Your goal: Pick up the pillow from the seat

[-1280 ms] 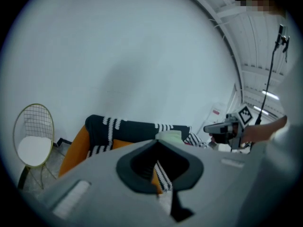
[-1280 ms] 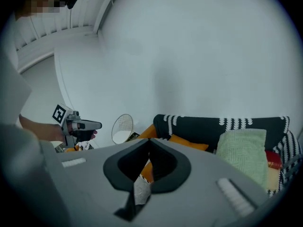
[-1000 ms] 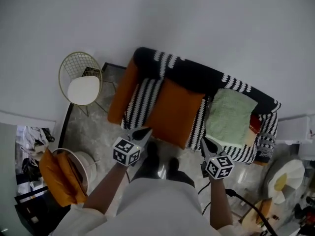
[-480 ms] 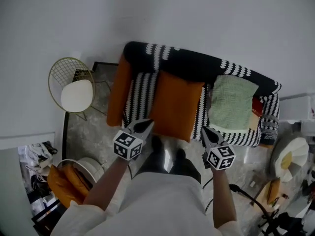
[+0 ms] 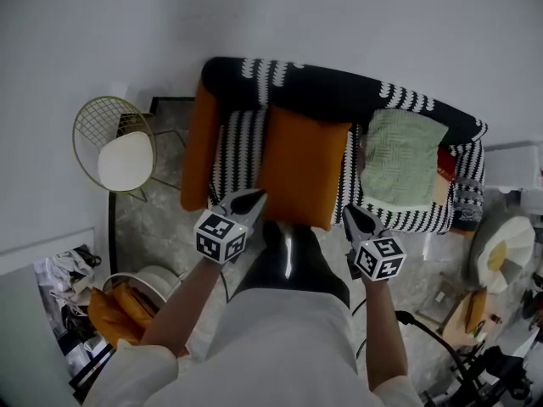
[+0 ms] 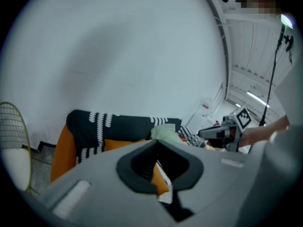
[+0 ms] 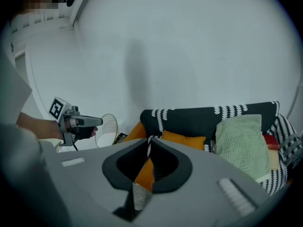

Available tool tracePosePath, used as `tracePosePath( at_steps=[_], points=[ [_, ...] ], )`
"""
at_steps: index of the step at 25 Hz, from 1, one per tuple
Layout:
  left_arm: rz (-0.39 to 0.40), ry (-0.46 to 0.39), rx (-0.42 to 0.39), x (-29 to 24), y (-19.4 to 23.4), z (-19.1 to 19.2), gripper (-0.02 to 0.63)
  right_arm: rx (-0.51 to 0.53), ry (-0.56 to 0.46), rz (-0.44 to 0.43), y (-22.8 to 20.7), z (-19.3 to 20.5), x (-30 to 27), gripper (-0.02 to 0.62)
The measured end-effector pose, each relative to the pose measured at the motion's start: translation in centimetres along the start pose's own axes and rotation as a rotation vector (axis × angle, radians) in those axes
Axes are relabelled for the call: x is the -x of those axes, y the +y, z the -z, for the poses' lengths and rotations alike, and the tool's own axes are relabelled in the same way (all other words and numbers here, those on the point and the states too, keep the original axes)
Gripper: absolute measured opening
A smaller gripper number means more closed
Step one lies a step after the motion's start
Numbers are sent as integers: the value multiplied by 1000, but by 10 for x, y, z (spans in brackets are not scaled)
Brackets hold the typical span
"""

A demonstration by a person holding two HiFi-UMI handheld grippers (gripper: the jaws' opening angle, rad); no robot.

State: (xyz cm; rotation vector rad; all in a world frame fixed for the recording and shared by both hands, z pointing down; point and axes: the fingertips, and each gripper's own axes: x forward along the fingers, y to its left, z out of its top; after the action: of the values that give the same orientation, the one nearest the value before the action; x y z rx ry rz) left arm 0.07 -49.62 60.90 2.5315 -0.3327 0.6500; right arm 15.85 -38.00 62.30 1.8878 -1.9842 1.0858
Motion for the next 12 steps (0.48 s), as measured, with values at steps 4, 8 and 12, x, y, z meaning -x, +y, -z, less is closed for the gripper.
tracePosePath(
  at_steps=[4, 8, 12],
  points=[
    [-9, 18, 5, -10, 1, 3, 3, -18, 29, -10, -10, 5, -10, 23],
    [-38, 43, 28, -27, 9, 10, 3, -34, 59, -30, -31, 10, -26, 23],
    [-49, 85, 57, -51, 33, 24, 3, -49, 81, -37, -47, 13, -55, 23]
  ],
)
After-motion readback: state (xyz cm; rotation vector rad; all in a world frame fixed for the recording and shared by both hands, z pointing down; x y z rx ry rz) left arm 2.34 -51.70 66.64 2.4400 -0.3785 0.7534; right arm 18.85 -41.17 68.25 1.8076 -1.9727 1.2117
